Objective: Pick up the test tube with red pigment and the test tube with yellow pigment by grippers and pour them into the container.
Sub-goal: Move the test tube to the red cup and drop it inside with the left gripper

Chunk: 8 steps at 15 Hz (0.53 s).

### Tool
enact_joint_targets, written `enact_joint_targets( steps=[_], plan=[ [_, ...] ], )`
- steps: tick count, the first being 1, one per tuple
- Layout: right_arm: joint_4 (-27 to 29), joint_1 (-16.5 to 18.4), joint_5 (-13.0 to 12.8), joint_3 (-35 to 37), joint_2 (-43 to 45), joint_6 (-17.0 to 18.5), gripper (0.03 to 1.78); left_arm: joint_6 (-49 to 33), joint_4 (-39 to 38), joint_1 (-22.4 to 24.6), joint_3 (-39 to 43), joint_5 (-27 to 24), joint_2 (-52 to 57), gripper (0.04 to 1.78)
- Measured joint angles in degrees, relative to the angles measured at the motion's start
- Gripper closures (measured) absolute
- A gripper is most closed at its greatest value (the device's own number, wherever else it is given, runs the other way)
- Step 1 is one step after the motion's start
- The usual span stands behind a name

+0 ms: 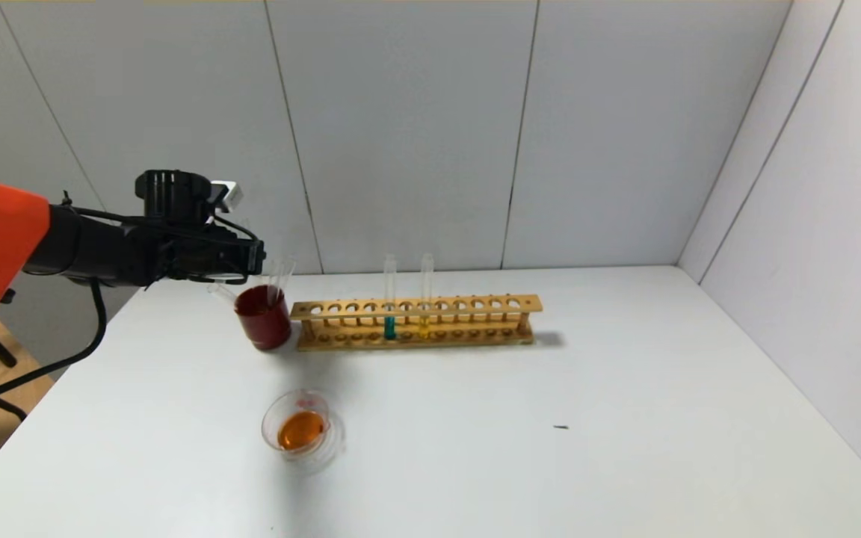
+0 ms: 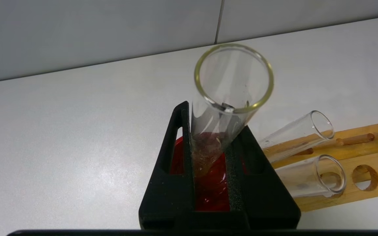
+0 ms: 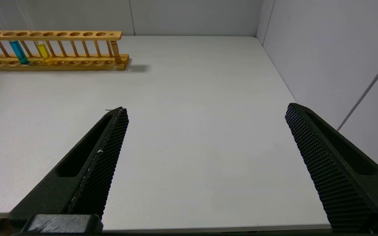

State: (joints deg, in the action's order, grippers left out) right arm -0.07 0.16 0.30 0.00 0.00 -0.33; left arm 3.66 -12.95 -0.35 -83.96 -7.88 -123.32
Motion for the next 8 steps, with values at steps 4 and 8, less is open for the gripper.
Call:
enact_joint_targets(
  steps=[4,8],
  plan=[
    [0.0,0.0,0.0,0.0,0.0,0.0,0.06,0.1,-0.1,0.0,-0.2,0.0,-0.4,1.46],
    [0.0,0.0,0.0,0.0,0.0,0.0,0.06,0.1,0.0,0.1,-0.8,0.1,-0.5,1.09]
  ],
)
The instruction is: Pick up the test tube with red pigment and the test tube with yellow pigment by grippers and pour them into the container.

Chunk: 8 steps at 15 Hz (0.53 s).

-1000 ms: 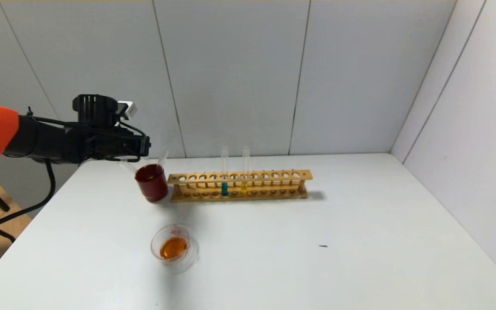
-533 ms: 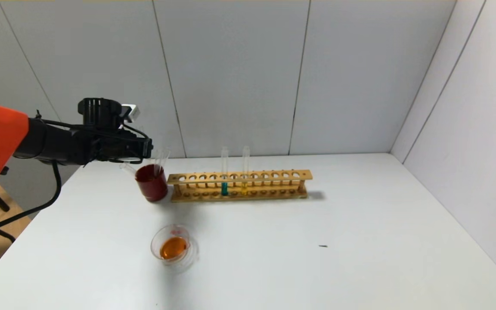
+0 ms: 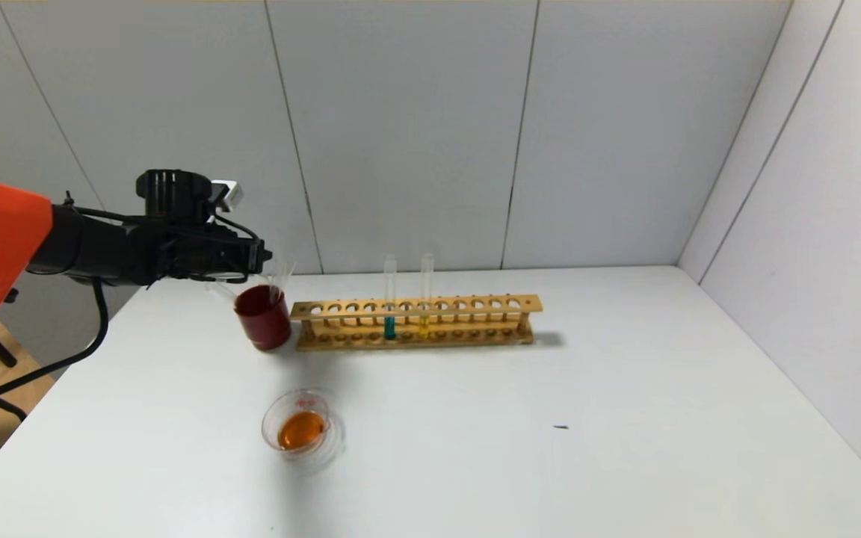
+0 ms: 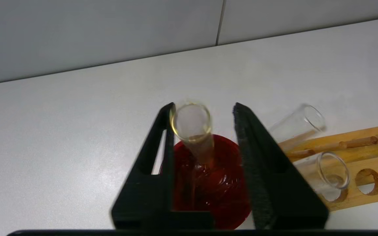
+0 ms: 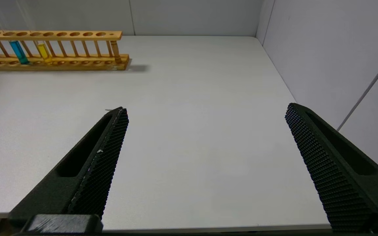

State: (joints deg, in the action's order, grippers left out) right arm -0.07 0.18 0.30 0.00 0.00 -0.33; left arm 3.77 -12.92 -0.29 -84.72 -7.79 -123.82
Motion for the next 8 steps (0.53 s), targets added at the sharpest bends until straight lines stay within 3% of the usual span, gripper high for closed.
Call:
enact_joint_targets(
  steps=[4,8],
  plan=[
    [0.0,0.0,0.0,0.0,0.0,0.0,0.06,0.1,0.2,0.0,-0.3,0.0,0.6,0.42],
    [0.0,0.0,0.0,0.0,0.0,0.0,0.06,0.3,0.8,0.0,-0.4,0.1,2.9,0.09]
  ],
)
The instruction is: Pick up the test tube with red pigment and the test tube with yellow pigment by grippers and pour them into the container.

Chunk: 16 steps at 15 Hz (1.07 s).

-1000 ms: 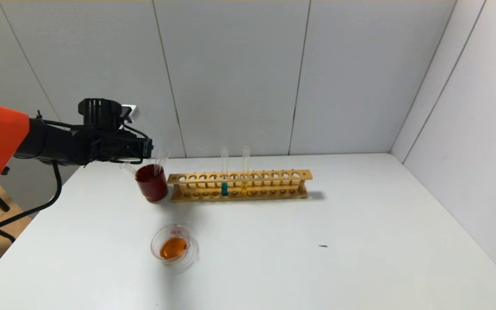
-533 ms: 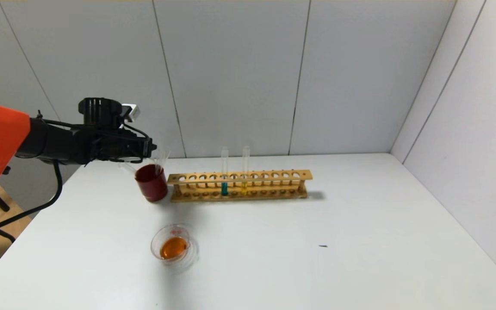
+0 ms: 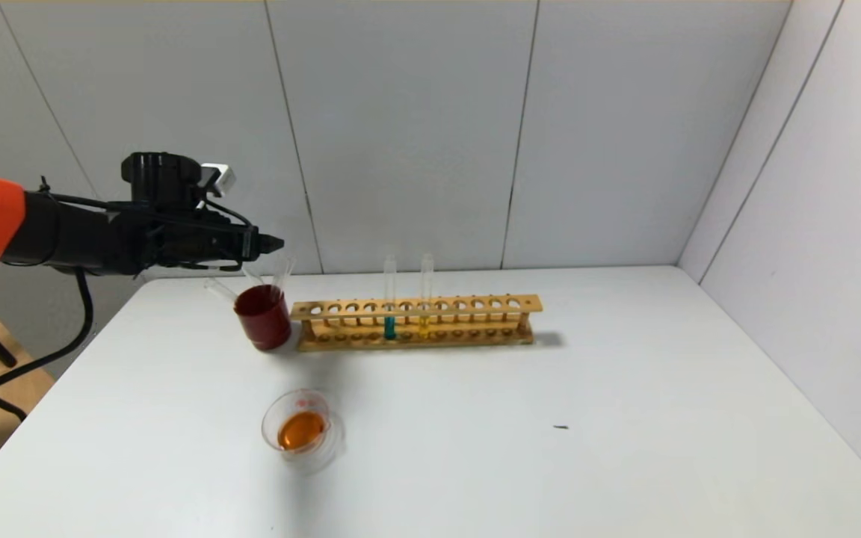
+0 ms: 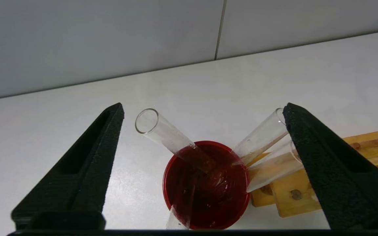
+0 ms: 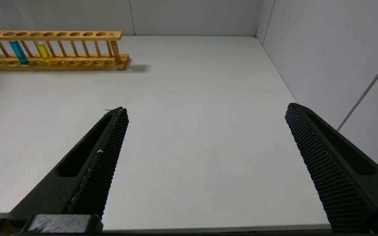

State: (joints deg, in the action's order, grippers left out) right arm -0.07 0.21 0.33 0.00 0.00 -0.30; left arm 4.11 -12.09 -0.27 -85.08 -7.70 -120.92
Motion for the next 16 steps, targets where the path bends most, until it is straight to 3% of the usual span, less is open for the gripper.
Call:
enact_joint_targets(
  steps=[6,10,16],
  plan=[
    [0.0,0.0,0.0,0.0,0.0,0.0,0.06,1.6,2.5,-0.1,0.1,0.3,7.3,0.07],
    [0.0,0.0,0.0,0.0,0.0,0.0,0.06,2.1,4.0,-0.1,3.1,2.1,17.9,0.07],
    [0.0,0.0,0.0,0.0,0.0,0.0,0.06,2.2,5.6,1.5,19.4,7.4,46.9,0.07]
  ],
)
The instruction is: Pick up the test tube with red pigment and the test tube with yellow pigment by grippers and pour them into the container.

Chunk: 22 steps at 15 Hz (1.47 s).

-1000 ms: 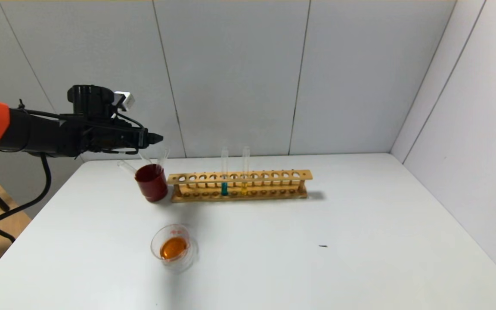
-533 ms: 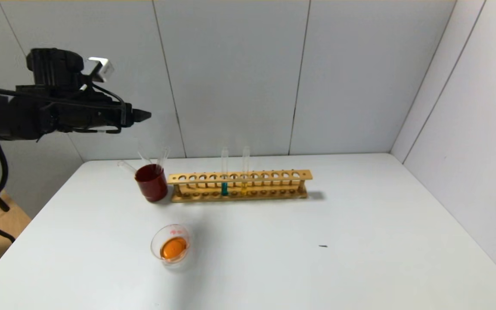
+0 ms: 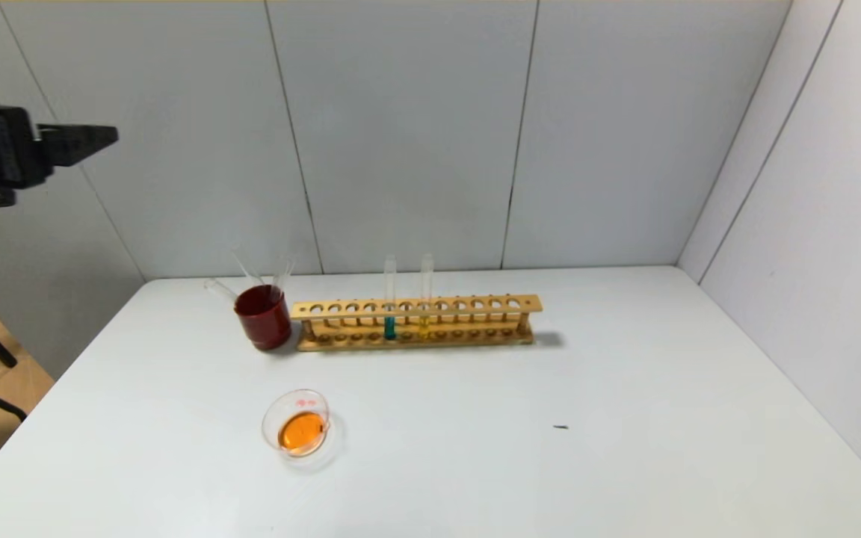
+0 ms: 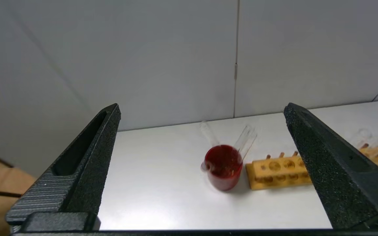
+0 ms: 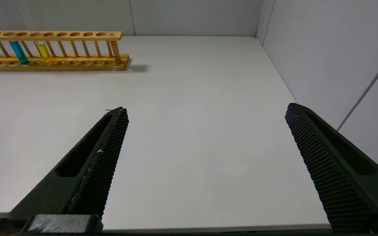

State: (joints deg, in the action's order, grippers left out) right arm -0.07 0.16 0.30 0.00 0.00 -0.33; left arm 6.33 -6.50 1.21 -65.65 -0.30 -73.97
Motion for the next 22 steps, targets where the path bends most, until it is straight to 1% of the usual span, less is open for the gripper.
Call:
enact_joint_targets(
  steps=[2,6,8,11,15,19,20,22],
  plan=[
    [0.0,0.0,0.0,0.0,0.0,0.0,0.06,0.0,1.1,1.1,7.9,0.6,12.3,0.07],
    [0.0,0.0,0.0,0.0,0.0,0.0,0.06,0.0,4.7,2.1,19.4,0.8,33.7,0.07],
    [0.0,0.0,0.0,0.0,0.0,0.0,0.06,0.0,5.6,1.7,24.6,0.2,43.6,0.07],
    [0.0,0.0,0.0,0.0,0.0,0.0,0.06,0.0,5.5,-0.4,32.7,-0.7,56.4,0.07],
    [0.0,0.0,0.0,0.0,0.0,0.0,0.06,0.2,4.7,-1.5,47.0,-3.3,68.3,0.07],
    [0.0,0.0,0.0,0.0,0.0,0.0,0.06,2.1,3.0,-1.5,60.8,-3.8,73.0,0.07],
    [0.0,0.0,0.0,0.0,0.0,0.0,0.06,2.8,4.1,-1.6,63.3,-3.8,73.5,0.07],
    [0.0,0.0,0.0,0.0,0.0,0.0,0.06,2.9,7.1,-1.5,65.0,-3.7,73.9,0.07]
  ],
)
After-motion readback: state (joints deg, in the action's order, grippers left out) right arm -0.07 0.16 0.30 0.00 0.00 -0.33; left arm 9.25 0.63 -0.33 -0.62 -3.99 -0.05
